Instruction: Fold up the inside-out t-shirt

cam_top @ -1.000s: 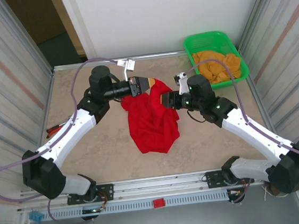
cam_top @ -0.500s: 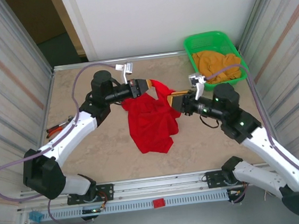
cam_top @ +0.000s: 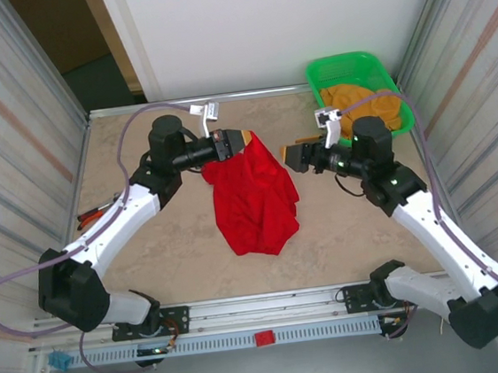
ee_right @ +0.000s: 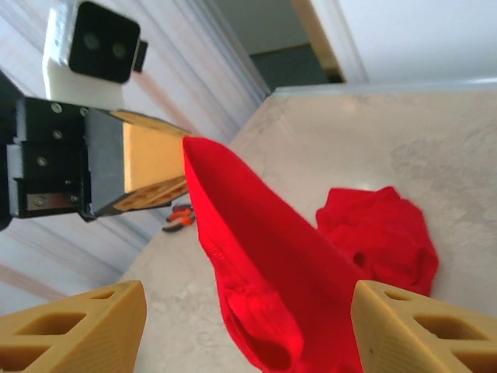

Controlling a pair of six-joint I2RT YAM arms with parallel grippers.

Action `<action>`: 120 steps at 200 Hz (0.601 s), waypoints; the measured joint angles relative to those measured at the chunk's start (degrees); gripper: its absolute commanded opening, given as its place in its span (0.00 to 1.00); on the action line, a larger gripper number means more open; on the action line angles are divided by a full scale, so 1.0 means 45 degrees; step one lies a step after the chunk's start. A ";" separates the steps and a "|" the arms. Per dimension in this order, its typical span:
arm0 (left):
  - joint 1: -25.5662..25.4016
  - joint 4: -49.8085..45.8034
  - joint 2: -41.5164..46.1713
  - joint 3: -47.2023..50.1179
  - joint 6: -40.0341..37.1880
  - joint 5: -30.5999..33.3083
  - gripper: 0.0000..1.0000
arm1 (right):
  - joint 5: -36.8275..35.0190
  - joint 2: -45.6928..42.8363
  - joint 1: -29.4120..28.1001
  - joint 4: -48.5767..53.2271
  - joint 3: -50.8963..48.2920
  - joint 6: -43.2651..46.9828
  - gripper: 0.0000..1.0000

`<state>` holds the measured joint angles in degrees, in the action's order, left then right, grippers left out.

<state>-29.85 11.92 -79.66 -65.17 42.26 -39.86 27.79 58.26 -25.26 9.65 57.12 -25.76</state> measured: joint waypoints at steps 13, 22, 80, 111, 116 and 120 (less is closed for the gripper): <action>0.0000 -0.0019 0.0000 -0.0097 0.0005 -0.0044 0.00 | 0.0160 0.0486 -0.0374 -0.0039 0.0155 0.0146 0.66; 0.0000 -0.0019 0.0000 -0.0146 0.0000 -0.0107 0.00 | 0.0228 0.0763 -0.0622 -0.0044 0.0253 0.0204 0.65; -0.0063 -0.0034 0.0000 -0.0282 0.0005 -0.0189 0.00 | 0.0476 0.2327 -0.1243 -0.0330 0.0986 0.0544 0.05; -0.0068 -0.0160 0.0000 -0.0282 0.0000 -0.0199 0.00 | 0.0335 0.2516 -0.1025 -0.0165 0.1122 0.0559 0.00; -0.0053 -0.0185 0.0000 -0.0282 0.0000 -0.0228 0.00 | 0.0219 0.2492 -0.0928 -0.0092 0.1122 0.0559 0.00; -0.0044 -0.0214 0.0000 -0.0282 0.0000 -0.0248 0.00 | 0.0034 0.2458 -0.0826 0.0015 0.1122 0.0554 0.00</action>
<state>-30.04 10.96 -79.66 -66.43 42.26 -40.97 27.94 69.32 -28.97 9.72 62.17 -23.27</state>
